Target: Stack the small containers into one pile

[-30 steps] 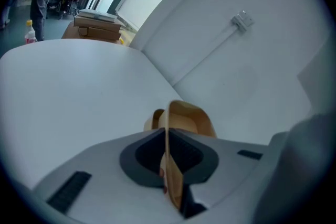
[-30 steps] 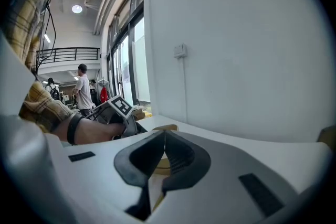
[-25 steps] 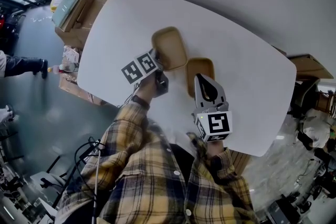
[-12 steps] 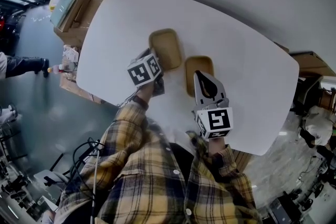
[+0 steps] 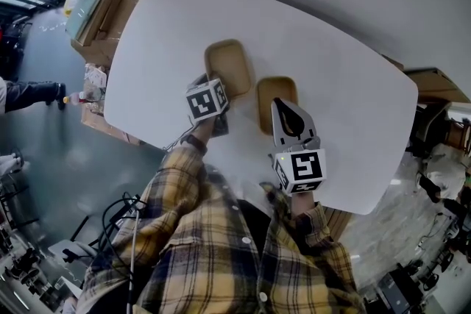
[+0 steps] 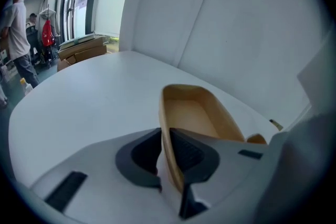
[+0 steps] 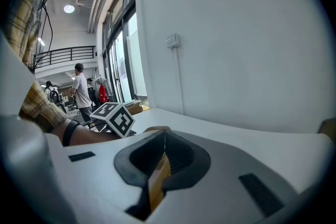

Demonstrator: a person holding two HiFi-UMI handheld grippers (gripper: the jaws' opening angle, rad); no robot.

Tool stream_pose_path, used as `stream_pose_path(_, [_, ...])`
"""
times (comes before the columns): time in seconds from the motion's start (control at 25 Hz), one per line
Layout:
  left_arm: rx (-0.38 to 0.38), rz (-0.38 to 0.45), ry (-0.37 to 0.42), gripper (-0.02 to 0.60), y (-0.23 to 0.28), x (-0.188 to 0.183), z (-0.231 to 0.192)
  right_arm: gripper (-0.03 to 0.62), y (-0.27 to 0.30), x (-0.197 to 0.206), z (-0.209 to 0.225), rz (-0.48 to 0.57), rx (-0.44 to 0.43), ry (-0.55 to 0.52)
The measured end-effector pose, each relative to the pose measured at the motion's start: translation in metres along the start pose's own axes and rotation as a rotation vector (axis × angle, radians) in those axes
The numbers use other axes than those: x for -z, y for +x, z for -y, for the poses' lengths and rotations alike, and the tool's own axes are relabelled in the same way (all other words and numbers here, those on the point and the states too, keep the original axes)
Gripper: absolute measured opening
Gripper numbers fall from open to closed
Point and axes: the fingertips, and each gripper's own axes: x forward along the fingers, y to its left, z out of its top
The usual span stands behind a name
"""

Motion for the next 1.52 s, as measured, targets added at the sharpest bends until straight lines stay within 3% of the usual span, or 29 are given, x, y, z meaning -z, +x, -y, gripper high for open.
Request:
stream_pose_path(0.2, [0.01,-0.008,0.047,0.034,0.002,0.002,0.002,0.015,0.0,0.004,-0.001,-0.006,0.01,0.005])
stream_pose_path(0.68, [0.161,-0.062,-0.045,0.034,-0.002,0.008,-0.001,0.015,-0.005,0.001,-0.004,-0.013,0.034,-0.012])
stream_pose_path(0.96, [0.245,0.0,-0.111,0.034,-0.026,-0.011,0.002,0.015,-0.017,-0.003,0.003,-0.008,0.083,-0.023])
stream_pose_path(1.24, [0.363,0.046,-0.156,0.032,-0.059,-0.03,0.038,0.015,-0.032,-0.015,0.009,0.022,0.134,-0.033])
stream_pose_path(1.52, [0.426,0.016,-0.169,0.032,-0.08,-0.011,0.091,0.015,-0.051,-0.015,0.019,0.046,0.211,0.013])
